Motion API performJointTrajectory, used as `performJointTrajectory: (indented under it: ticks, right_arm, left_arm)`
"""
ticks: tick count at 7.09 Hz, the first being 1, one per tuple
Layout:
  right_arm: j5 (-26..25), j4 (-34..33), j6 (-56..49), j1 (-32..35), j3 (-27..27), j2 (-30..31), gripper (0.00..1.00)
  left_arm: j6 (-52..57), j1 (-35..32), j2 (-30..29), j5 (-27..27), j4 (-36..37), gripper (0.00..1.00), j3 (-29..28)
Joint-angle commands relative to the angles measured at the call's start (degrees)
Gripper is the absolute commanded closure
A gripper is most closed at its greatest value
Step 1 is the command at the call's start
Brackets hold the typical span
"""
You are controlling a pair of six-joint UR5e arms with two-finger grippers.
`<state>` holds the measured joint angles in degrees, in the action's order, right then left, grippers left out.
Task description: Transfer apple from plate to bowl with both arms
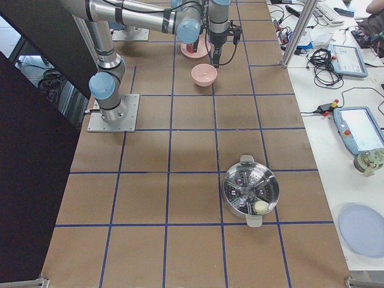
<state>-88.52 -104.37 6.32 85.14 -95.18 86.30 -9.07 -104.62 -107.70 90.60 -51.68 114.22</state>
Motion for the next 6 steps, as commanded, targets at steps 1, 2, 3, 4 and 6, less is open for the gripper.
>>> performJointTrajectory:
  ticks: [1,2,3,4,6]
  right_arm:
    - [-2.6,-0.4,0.1,0.0,0.3,0.3,0.0]
    - [-2.6,-0.3,0.0,0.0,0.3,0.3,0.0]
    - [-2.5,0.4,0.0,0.1,1.0,0.3,0.0]
    - [-2.5,0.5,0.0,0.7,1.7,0.3,0.0]
    - [-2.5,0.4,0.0,2.8,1.8,0.5,0.0]
  left_arm:
    - [-0.1,0.0,0.1,0.0,-1.0,0.79,-0.4]
    - [-0.1,0.0,0.5,0.0,-2.6,0.82,-0.6]
    - [-0.1,0.0,0.6,0.0,-2.8,0.82,-0.8]
    - [-0.4,0.0,0.6,-0.2,-4.7,0.82,-2.8]
    - [-2.9,-0.1,-0.3,-0.7,-12.1,0.82,-9.4]
